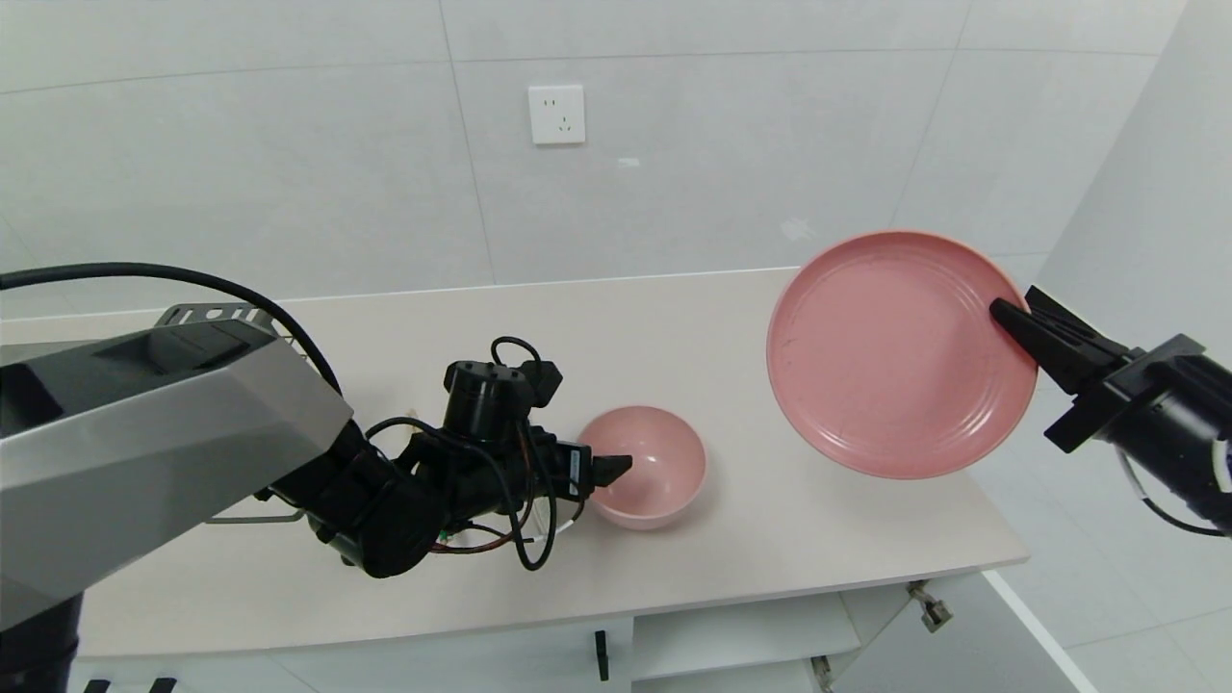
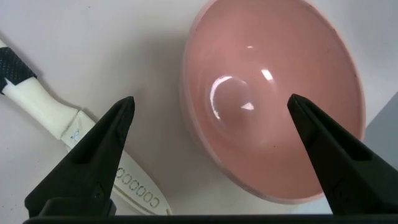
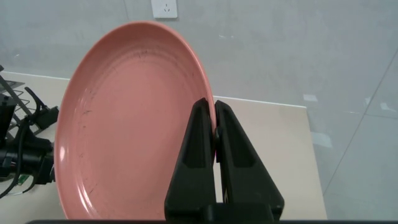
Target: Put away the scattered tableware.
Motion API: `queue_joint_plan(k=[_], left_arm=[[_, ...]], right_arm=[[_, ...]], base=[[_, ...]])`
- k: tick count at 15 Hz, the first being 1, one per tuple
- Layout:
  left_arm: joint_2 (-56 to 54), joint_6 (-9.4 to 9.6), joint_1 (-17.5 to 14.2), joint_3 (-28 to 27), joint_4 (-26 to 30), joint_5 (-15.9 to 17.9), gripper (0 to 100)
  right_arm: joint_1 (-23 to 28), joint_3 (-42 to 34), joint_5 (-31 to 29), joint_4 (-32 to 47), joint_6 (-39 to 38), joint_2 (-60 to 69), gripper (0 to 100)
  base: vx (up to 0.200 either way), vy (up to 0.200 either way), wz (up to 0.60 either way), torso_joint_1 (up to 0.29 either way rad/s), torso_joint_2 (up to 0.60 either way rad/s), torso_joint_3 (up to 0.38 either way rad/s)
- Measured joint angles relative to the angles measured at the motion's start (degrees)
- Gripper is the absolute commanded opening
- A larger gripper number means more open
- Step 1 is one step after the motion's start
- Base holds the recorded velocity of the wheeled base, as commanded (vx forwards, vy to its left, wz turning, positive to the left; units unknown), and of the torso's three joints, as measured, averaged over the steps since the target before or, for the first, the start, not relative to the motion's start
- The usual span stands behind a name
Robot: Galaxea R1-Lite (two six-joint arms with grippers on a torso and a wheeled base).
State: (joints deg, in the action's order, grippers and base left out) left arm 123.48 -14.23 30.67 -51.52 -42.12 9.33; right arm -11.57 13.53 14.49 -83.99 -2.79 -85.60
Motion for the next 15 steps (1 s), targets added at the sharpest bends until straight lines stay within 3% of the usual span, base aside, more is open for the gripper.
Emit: queue_joint_plan(k=[6,7,15], left_arm=[[2.65,-0.85,0.44,-1.46,-0.02,0.11,100],[2.86,-0.82,0.46,-1.45,-0.02,0.27,0],[1.3,-1.01,0.66,-1.07,-1.8,1.01,0]], right_arm=[[0.0,0.11,-0.02,-0.01,0.0,0.0,0],[0.0,0.18,0.0,0.0,-0.02,0.0,0],[0.09,0.27,0.0,-0.01,0.06,0.0,0]], base=[[0.0,0.0,0.0,0.0,0.0,0.0],[0.0,0.0,0.0,0.0,0.0,0.0],[0.0,0.0,0.0,0.0,0.0,0.0]])
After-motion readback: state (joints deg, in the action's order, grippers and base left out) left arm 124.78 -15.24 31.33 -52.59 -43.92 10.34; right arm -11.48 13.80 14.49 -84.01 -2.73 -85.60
